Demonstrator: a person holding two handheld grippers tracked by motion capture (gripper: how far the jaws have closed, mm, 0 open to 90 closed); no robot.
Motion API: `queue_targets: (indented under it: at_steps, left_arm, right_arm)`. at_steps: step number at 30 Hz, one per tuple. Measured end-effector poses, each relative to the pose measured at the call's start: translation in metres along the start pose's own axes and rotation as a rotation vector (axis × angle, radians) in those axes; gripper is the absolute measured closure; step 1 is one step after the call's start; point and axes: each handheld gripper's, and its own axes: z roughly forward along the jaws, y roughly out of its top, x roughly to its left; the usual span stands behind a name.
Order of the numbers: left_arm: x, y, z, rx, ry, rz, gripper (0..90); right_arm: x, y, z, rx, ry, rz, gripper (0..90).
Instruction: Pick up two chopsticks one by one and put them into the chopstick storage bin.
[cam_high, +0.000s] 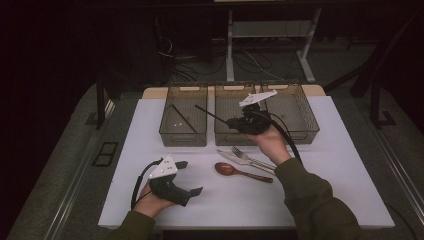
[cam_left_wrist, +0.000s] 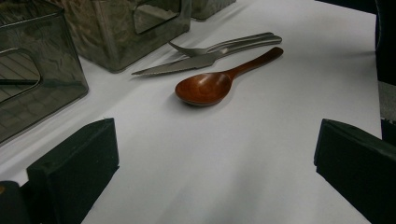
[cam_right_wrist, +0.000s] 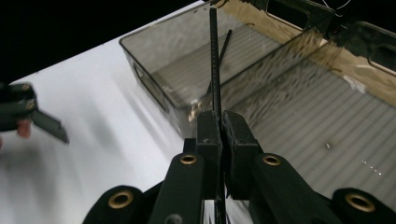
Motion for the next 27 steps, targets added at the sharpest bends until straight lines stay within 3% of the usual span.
queue_targets:
  at_steps: [8, 13, 18, 27]
  left_arm:
    - [-0.001, 0.0, 0.001, -0.006, -0.003, 0.002, 0.0]
    - [-0.001, 0.0, 0.0, -0.011, -0.004, 0.001, 0.0]
    - [-0.001, 0.0, -0.001, -0.01, -0.005, 0.005, 0.0]
    - [0.0, 0.001, -0.001, -0.018, -0.004, 0.002, 0.0]
  right_arm:
    - [0.003, 0.025, 0.034, 0.011, -0.015, 0.015, 84.9]
    - [0.001, 0.039, 0.062, 0.053, -0.031, 0.026, 84.9]
    - [-0.004, 0.05, 0.083, 0.076, -0.052, 0.066, 84.9]
    - [-0.007, 0.067, 0.122, 0.135, -0.073, 0.078, 84.8]
